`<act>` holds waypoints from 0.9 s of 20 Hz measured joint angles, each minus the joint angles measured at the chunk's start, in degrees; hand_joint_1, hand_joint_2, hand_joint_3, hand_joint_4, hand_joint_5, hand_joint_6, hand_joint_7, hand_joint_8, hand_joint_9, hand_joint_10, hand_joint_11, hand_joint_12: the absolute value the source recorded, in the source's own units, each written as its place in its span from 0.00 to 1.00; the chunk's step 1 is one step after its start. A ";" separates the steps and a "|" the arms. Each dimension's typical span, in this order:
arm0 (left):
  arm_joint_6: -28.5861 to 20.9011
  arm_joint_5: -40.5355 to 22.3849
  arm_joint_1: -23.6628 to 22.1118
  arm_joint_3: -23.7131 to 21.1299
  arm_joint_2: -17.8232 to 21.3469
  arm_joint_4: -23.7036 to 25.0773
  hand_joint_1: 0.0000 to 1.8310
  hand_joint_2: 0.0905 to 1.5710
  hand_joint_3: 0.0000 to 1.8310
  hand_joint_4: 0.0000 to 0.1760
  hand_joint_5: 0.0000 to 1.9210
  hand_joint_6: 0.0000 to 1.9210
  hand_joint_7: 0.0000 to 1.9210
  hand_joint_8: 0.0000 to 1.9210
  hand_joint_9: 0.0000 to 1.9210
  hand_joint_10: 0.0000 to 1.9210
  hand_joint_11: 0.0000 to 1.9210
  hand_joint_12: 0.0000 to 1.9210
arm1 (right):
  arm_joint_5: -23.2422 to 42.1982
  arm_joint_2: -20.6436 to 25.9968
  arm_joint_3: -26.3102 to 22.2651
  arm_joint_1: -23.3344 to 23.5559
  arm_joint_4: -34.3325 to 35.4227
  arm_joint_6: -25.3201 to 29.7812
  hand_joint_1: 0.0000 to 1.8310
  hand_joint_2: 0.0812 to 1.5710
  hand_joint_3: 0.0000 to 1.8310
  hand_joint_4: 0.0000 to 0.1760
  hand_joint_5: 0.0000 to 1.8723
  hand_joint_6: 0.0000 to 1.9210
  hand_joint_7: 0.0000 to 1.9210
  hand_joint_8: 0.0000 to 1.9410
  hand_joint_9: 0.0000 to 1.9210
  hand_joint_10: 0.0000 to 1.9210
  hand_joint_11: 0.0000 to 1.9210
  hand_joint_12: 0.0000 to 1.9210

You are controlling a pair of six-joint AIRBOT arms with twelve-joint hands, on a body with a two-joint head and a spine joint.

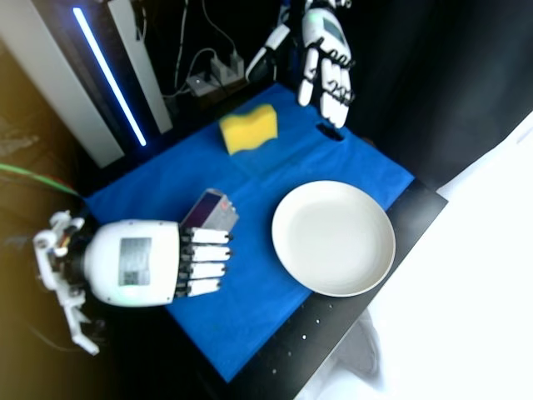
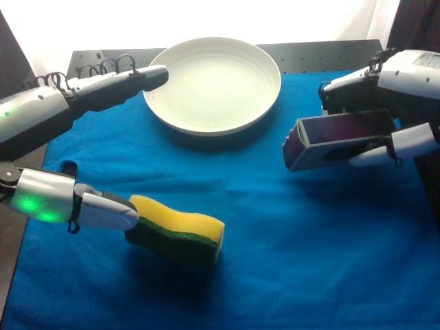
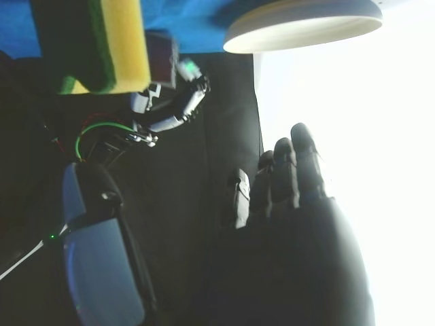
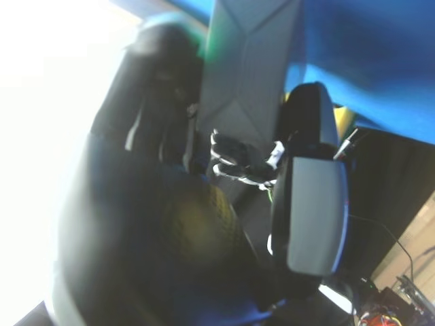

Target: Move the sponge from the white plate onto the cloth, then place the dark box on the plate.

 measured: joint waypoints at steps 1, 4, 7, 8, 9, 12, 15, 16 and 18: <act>0.00 -0.02 0.15 0.02 0.00 -0.33 0.40 0.48 0.00 1.00 0.03 0.00 0.04 0.00 0.05 0.00 0.00 0.19 | -0.09 0.00 0.00 0.83 -0.13 -0.02 0.75 0.71 0.00 0.17 0.38 1.00 0.32 1.00 0.44 1.00 0.50 1.00; 0.02 -1.49 1.92 -0.24 0.00 -2.16 0.39 0.49 0.00 1.00 0.04 0.00 0.07 0.00 0.08 0.00 0.00 0.24 | 3.41 0.07 -0.31 5.40 -0.20 0.04 0.79 0.66 0.00 0.48 0.36 1.00 0.33 1.00 0.41 1.00 0.44 1.00; 0.02 -2.71 2.29 -0.50 -0.46 -3.26 0.38 0.51 0.00 0.98 0.02 0.00 0.06 0.00 0.08 0.00 0.00 0.29 | 6.71 -0.07 -0.39 10.19 -0.07 -0.96 0.75 0.66 0.00 0.83 0.29 1.00 0.26 1.00 0.31 1.00 0.39 1.00; 0.04 -3.15 2.29 -0.28 -1.09 -3.63 0.40 0.51 0.00 0.93 0.02 0.00 0.05 0.00 0.08 0.00 0.00 0.26 | 7.54 -0.81 0.44 11.23 0.63 -1.53 0.75 0.66 0.00 0.94 0.28 1.00 0.23 1.00 0.25 1.00 0.30 1.00; 0.02 -3.06 2.29 -0.04 -1.60 -3.56 0.40 0.51 0.00 0.92 0.01 0.00 0.05 0.00 0.07 0.00 0.00 0.26 | 7.93 -2.40 1.90 11.89 2.45 -1.55 0.74 0.66 0.00 0.99 0.27 1.00 0.22 1.00 0.21 1.00 0.24 1.00; 0.02 -4.00 2.25 0.70 -3.19 -3.85 0.39 0.51 0.00 0.94 0.00 0.00 0.04 0.00 0.06 0.00 0.00 0.25 | 6.14 -7.39 5.62 12.39 3.08 -1.73 0.73 0.67 0.00 0.50 0.35 1.00 0.32 1.00 0.37 1.00 0.43 1.00; -0.04 -4.70 0.55 2.19 -5.66 -4.22 0.39 0.51 0.00 0.95 0.00 0.00 0.06 0.00 0.07 0.00 0.00 0.25 | 2.89 -11.89 9.05 14.12 3.98 -1.73 0.77 0.65 0.00 0.25 0.36 1.00 0.33 1.00 0.39 1.00 0.44 1.00; -0.26 -5.20 0.07 2.64 -6.32 -4.31 0.39 0.52 0.00 0.92 0.00 0.00 0.06 0.00 0.07 0.00 0.00 0.27 | 1.40 -13.90 11.06 14.93 4.66 -1.64 0.76 0.65 0.00 0.57 0.36 1.00 0.32 1.00 0.39 1.00 0.44 1.00; -0.39 -5.31 -0.66 3.32 -7.21 -4.31 0.41 0.52 0.00 0.89 0.00 0.00 0.06 0.00 0.07 0.00 0.00 0.28 | -2.47 -17.00 14.47 15.85 5.35 -1.75 0.78 0.64 0.00 0.43 0.36 1.00 0.32 1.00 0.41 1.00 0.47 1.00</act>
